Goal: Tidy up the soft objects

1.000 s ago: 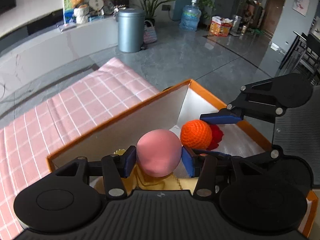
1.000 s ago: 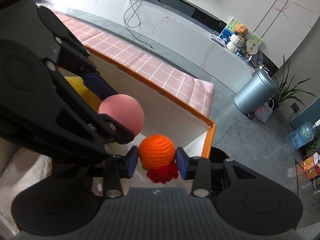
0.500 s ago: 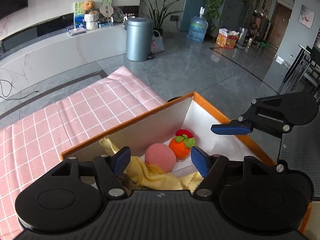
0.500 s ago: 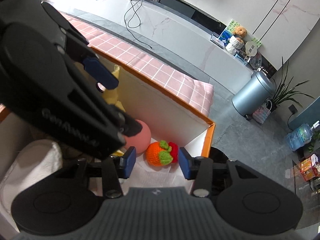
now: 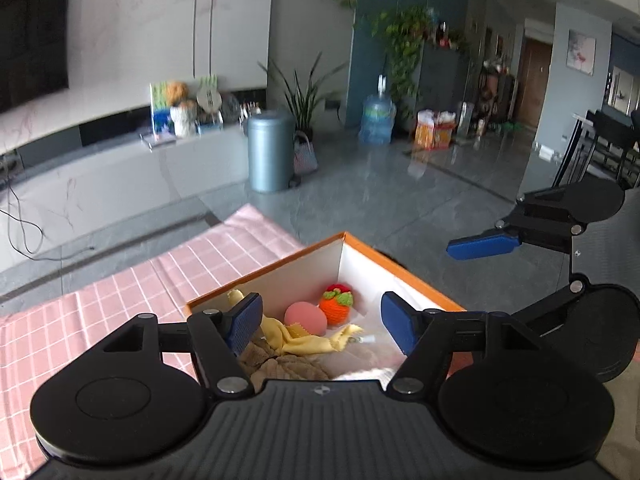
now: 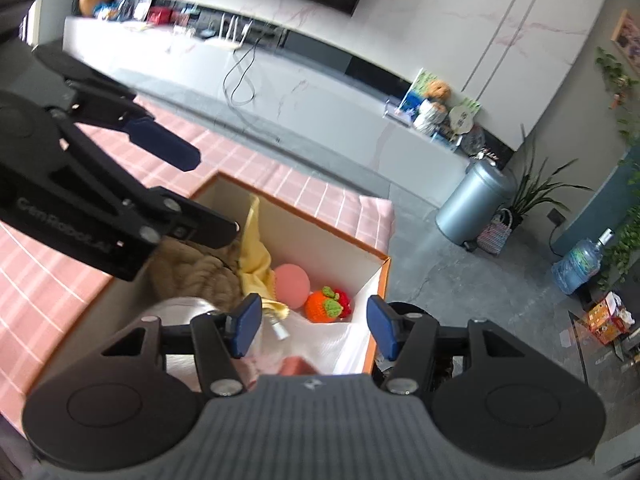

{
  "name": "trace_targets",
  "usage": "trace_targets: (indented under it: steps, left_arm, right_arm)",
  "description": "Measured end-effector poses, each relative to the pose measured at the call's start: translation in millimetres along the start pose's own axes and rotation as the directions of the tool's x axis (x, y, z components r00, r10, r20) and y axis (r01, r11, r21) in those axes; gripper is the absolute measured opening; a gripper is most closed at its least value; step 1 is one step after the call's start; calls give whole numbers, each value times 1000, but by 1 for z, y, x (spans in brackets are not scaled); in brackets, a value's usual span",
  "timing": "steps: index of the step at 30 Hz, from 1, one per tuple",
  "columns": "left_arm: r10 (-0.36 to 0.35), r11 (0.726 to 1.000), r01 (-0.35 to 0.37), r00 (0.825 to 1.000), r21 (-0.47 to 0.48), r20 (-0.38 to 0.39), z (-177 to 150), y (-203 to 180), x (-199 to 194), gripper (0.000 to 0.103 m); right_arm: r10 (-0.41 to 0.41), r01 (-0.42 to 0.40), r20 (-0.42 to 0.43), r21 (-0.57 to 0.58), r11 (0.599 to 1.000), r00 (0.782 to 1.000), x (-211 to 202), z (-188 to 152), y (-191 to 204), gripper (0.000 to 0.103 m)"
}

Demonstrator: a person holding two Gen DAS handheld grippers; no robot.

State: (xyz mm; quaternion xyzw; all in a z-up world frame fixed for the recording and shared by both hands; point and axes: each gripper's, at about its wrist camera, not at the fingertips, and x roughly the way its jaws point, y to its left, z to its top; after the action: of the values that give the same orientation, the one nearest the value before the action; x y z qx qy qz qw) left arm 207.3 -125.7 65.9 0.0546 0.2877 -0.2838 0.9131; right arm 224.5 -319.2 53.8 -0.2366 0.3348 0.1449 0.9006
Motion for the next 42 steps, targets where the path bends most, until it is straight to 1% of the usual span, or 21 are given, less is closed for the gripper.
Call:
trace_targets:
  steps: [3, 5, 7, 9, 12, 17, 19, 21, 22, 24, 25, 26, 28, 29, 31, 32, 34, 36, 37, 39, 42]
  left_arm:
    - [8, 1000, -9, 998, 4, 56, -7, -9, -27, 79]
    - [14, 999, -17, 996, 32, 90, -16, -16, -43, 78]
    - [39, 997, -47, 991, 59, 131, -26, -24, -58, 78]
    - [65, 995, -77, 982, 63, 178, -37, -31, -71, 78]
    - [88, 994, -100, 968, 42, 233, -53, -40, -85, 78]
    - [171, 985, -161, 942, -58, 287, -79, -46, -102, 78]
    - [206, 978, -193, 935, -75, 290, -88, -50, -106, 78]
    - [256, 966, -236, 925, -103, 283, -97, -53, -109, 79]
    - [285, 958, -267, 918, -102, 277, -105, -52, -112, 81]
    - [346, 938, -330, 899, -104, 270, -116, -55, -115, 87]
    - [368, 930, -352, 890, -107, 268, -122, -56, -118, 88]
    - [382, 924, -363, 887, -118, 261, -127, -55, -118, 88]
    - [408, 912, -382, 886, -149, 222, -134, -50, -114, 94]
    - [414, 908, -388, 889, -155, 199, -137, -47, -112, 94]
    - [403, 911, -378, 901, -163, 162, -143, -38, -108, 94]
    - [403, 910, -378, 903, -171, 147, -146, -33, -105, 94]
    - [415, 901, -390, 902, -191, 115, -152, -28, -102, 94]
    - [421, 896, -398, 903, -198, 89, -155, -26, -100, 94]
    - [418, 896, -396, 904, -201, 84, -166, -26, -107, 94]
    - [412, 898, -389, 907, -208, 85, -169, -26, -110, 94]
    - [417, 896, -393, 905, -206, 86, -180, -26, -112, 95]
  right_arm:
    - [-22, 21, 37, 38, 999, 999, -29, -5, 10, 63]
    - [-37, 32, 77, 64, 997, 996, -49, -11, 20, 65]
    - [-69, 60, 109, 86, 995, 992, -66, -17, 31, 66]
    - [-105, 88, 149, 114, 990, 983, -83, -25, 43, 68]
    - [-164, 129, 213, 166, 978, 963, -103, -41, 63, 71]
    - [-218, 130, 255, 320, 939, 942, -127, -68, 90, 75]
    - [-262, 155, 254, 375, 914, 931, -134, -76, 102, 78]
    - [-303, 174, 270, 414, 894, 914, -138, -81, 116, 79]
    - [-320, 177, 279, 436, 882, 905, -140, -84, 124, 79]
    - [-332, 174, 289, 461, 870, 898, -141, -90, 138, 80]
    - [-341, 178, 291, 467, 866, 894, -141, -92, 146, 82]
    - [-356, 192, 292, 468, 863, 888, -140, -95, 154, 85]
    - [-377, 211, 290, 473, 855, 880, -136, -101, 172, 86]
    - [-384, 213, 283, 486, 847, 879, -134, -106, 180, 86]
    - [-368, 197, 259, 511, 837, 893, -127, -114, 189, 87]
    - [-367, 197, 247, 519, 832, 897, -124, -118, 194, 89]
    - [-365, 208, 229, 510, 835, 903, -115, -125, 197, 91]
    - [-351, 196, 224, 513, 836, 909, -111, -132, 197, 93]
    - [-350, 188, 230, 523, 831, 908, -110, -135, 196, 94]
    - [-357, 184, 235, 539, 822, 904, -108, -141, 195, 94]
    - [-359, 174, 243, 557, 812, 901, -103, -150, 201, 94]
